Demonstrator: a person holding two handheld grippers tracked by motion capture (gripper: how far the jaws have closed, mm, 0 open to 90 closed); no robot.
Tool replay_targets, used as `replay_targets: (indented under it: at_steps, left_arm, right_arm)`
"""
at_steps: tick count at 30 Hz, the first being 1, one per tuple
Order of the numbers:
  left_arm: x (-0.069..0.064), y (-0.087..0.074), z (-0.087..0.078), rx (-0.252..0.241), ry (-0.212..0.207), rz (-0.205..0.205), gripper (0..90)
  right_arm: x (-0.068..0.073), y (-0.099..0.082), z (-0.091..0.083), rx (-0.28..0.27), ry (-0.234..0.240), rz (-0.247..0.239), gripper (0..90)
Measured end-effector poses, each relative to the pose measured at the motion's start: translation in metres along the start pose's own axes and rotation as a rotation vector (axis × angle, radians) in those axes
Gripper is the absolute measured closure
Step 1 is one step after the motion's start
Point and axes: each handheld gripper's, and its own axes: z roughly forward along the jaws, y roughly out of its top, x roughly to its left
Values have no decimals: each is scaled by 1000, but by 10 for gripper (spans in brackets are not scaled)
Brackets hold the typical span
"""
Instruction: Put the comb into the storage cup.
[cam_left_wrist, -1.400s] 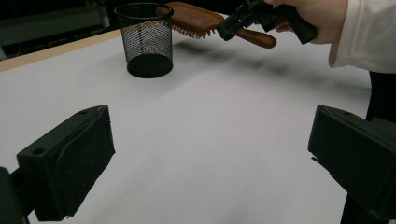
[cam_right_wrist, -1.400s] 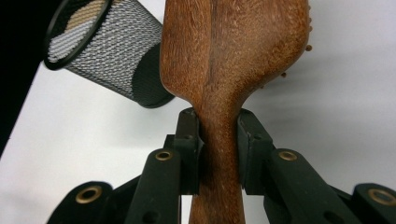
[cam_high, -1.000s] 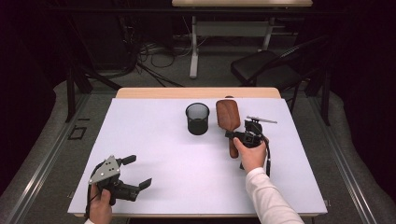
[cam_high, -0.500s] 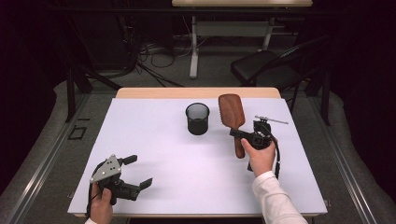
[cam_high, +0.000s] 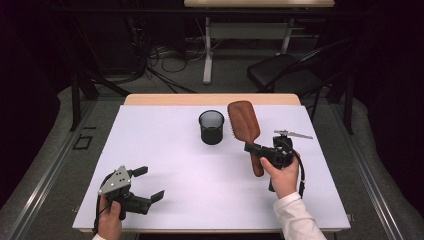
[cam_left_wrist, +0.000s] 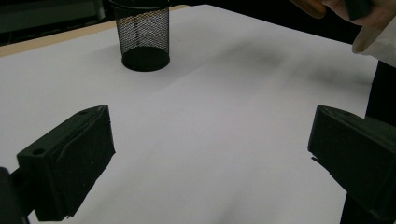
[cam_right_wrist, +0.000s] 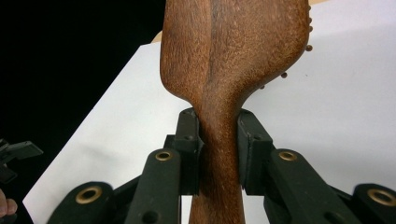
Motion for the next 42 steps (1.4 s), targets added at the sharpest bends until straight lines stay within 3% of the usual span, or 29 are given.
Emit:
replay_targets:
  at_steps: [14, 24, 29, 35, 36, 42]
  left_arm:
    - [5, 0, -3, -14, -18, -32, 3]
    - [9, 8, 0, -29, -15, -101, 3]
    - [15, 20, 6, -38, -26, -152, 3]
    - [15, 32, 13, -18, -44, -155, 3]
    - [15, 38, 15, -27, -63, -158, 3]
    - [16, 57, 22, -7, -39, -150, 3]
  right_arm:
    - [25, -6, -11, 0, 97, -59, 730]
    - [39, -8, -12, 0, 138, -82, 730]
    - [43, -9, -11, -1, 154, -96, 729]
    - [46, -8, -13, -7, 159, -107, 729]
    - [47, -8, -13, -11, 162, -107, 729]
    - [49, -8, -15, -16, 169, -114, 730]
